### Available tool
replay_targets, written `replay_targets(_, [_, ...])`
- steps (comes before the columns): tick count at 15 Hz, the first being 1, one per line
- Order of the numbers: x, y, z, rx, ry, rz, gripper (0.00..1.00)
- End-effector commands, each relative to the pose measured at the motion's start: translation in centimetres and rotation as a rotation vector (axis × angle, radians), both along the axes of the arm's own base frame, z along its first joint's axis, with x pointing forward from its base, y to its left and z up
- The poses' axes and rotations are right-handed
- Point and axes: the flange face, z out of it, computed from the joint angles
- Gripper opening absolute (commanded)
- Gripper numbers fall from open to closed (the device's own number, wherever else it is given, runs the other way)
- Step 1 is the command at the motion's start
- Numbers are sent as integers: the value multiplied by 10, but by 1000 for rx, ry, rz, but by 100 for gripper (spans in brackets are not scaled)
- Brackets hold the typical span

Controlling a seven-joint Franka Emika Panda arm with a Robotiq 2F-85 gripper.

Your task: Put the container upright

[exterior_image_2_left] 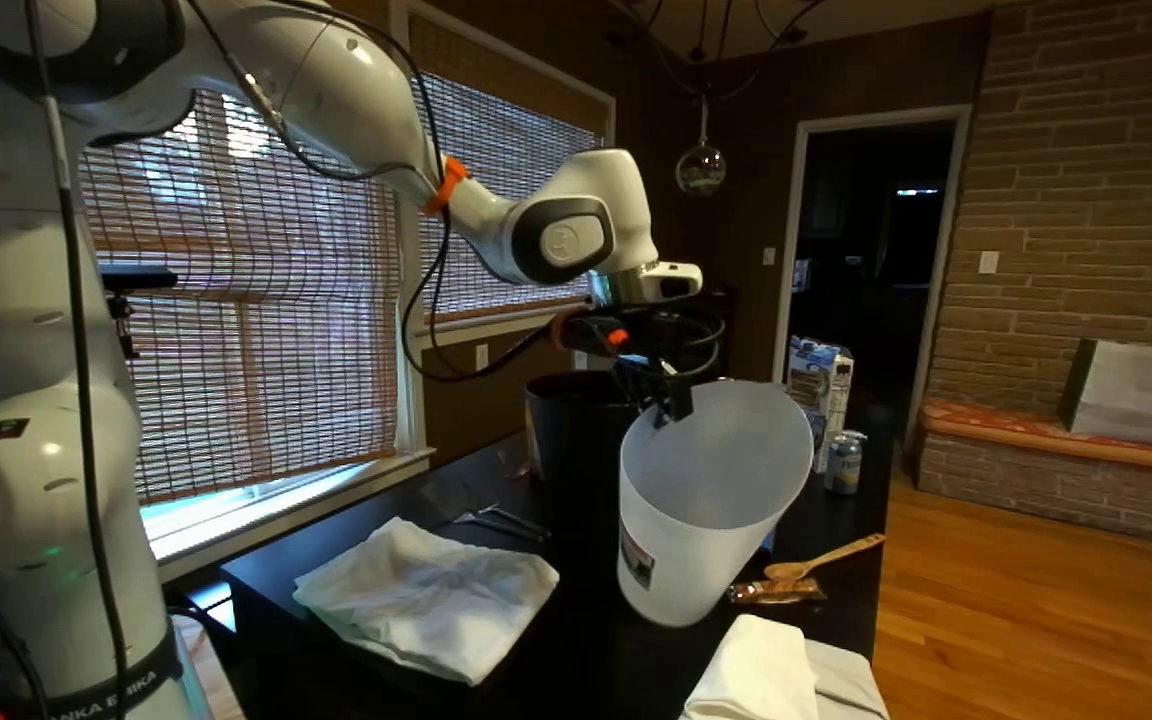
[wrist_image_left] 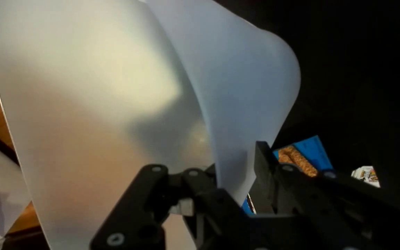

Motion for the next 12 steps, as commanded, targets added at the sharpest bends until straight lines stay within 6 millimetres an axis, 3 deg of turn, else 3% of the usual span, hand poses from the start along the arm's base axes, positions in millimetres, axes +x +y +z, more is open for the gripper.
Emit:
replay_targets(1, [-20, 19, -11, -118, 26, 142, 4])
replay_targets(12, [-44, 82, -18, -270, 93, 505, 4])
